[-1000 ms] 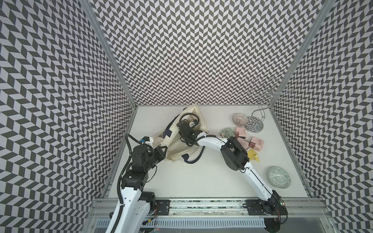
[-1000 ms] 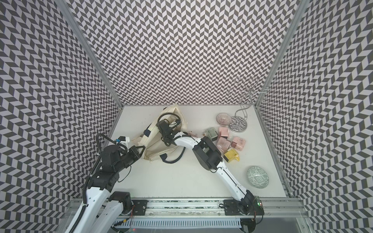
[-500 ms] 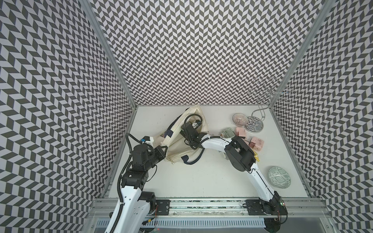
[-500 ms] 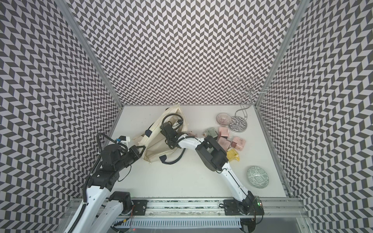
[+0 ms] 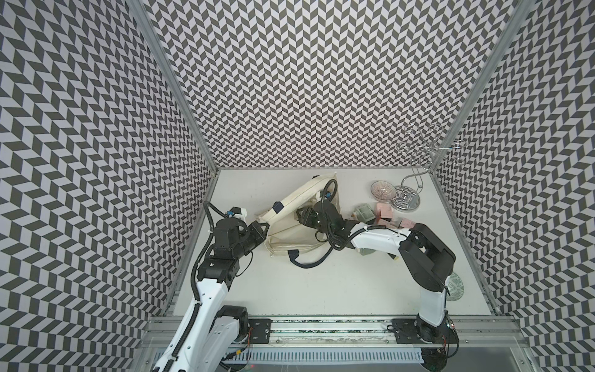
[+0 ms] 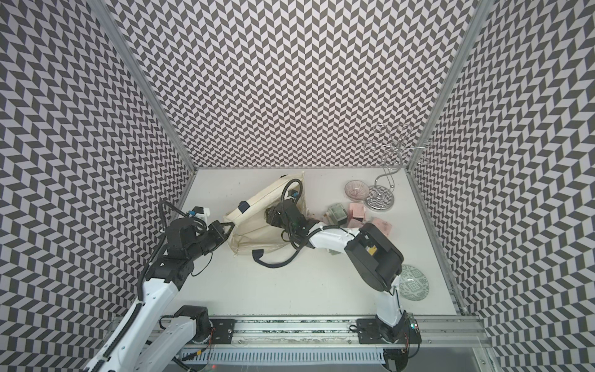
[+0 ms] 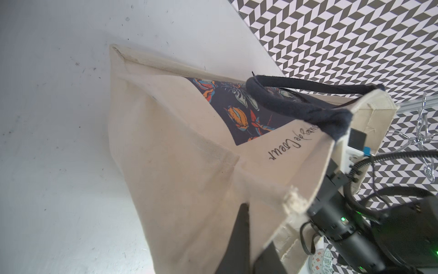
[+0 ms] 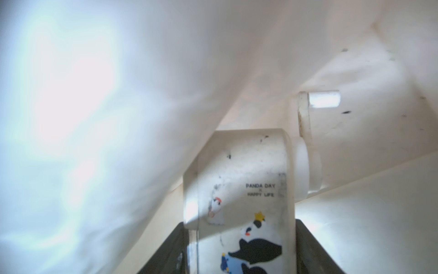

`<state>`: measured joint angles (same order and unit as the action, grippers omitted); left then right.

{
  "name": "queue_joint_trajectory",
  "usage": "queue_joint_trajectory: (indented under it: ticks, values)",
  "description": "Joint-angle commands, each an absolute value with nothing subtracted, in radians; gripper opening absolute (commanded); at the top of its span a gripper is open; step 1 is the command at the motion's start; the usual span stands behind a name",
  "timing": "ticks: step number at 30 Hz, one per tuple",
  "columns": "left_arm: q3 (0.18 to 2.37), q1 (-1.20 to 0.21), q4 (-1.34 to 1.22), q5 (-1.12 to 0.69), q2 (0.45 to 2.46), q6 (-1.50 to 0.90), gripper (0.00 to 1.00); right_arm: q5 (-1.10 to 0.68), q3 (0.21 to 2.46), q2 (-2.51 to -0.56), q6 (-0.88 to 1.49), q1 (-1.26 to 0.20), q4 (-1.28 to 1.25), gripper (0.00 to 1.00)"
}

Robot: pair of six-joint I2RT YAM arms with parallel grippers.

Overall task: Take out the pencil sharpeners from the tote bags
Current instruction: Pick up the pencil sharpener from the canvas bag.

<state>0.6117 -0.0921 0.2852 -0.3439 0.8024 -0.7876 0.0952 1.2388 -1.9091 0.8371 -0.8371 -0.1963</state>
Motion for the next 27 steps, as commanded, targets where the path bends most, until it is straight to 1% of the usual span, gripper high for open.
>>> queue_joint_trajectory:
  ticks: [1,7,13,18,21,27]
  values:
    - [0.664,-0.093,0.233,-0.292,0.824,-0.793,0.00,-0.001,1.233,-1.840,0.735,-0.837,-0.253,0.37]
    - [0.740,-0.045,0.258,-0.278,0.886,-0.769,0.00,-0.088,1.215,-1.751,0.673,-0.839,-0.245,0.37]
    - [0.846,0.032,0.305,-0.306,0.995,-0.724,0.00,-0.110,1.178,-1.664,0.618,-0.839,-0.237,0.36]
    - [0.923,0.101,0.328,-0.313,1.064,-0.686,0.00,-0.110,1.155,-1.591,0.627,-0.836,-0.303,0.36]
    - [0.946,0.162,0.321,-0.348,1.104,-0.680,0.00,-0.123,1.155,-1.553,0.639,-0.836,-0.342,0.36]
    - [1.003,0.282,0.278,-0.449,1.201,-0.712,0.00,-0.124,1.175,-1.488,0.655,-0.801,-0.314,0.35]
